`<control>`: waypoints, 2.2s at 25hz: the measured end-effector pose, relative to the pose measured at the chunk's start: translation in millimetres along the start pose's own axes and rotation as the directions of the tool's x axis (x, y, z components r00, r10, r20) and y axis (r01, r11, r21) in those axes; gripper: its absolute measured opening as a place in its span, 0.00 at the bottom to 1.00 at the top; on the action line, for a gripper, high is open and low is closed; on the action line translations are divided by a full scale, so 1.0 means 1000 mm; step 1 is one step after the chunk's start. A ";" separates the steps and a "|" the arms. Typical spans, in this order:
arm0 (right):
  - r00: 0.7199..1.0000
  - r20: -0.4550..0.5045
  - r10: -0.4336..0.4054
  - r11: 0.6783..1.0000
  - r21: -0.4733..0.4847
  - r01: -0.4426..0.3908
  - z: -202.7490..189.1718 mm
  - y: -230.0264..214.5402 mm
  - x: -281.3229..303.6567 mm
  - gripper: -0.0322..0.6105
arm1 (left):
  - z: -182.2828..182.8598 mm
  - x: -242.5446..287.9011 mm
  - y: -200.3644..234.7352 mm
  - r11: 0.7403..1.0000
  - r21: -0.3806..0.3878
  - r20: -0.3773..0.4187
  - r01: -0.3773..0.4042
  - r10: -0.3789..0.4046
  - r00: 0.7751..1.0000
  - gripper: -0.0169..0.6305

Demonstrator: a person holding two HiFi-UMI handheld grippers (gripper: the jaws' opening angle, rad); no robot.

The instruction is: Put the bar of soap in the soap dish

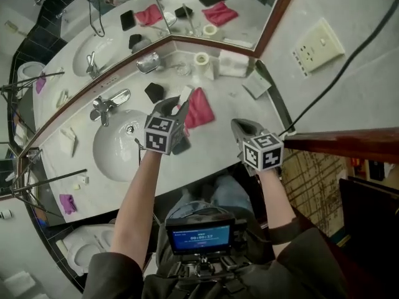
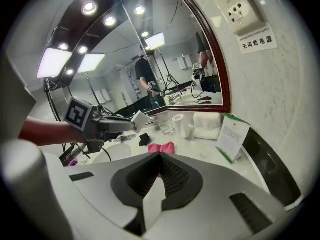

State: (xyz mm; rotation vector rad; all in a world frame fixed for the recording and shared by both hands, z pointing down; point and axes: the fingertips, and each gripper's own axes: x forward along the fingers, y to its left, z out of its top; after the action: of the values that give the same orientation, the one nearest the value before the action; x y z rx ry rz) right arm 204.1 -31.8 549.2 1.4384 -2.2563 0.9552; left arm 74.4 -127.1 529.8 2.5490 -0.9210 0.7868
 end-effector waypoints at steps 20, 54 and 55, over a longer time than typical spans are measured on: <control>1.000 -0.031 0.002 0.999 0.038 0.000 -0.030 -0.034 0.030 0.08 | -0.048 0.172 -0.054 0.983 0.054 -0.211 0.173 -0.158 0.965 0.18; 0.997 -0.029 -0.076 0.994 0.080 0.078 -0.035 -0.044 0.016 0.08 | -0.026 0.143 -0.060 0.977 0.110 -0.171 0.185 -0.165 0.971 0.31; 0.996 -0.028 -0.081 0.993 0.080 0.083 -0.034 -0.043 0.014 0.08 | -0.022 0.136 -0.059 0.978 0.114 -0.158 0.177 -0.158 0.975 0.26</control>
State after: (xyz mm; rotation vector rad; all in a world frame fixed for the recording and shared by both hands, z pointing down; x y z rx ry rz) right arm 232.7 -30.4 598.4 1.5315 -2.1458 1.0434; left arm 192.7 -139.5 621.5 2.5917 -0.6178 0.9953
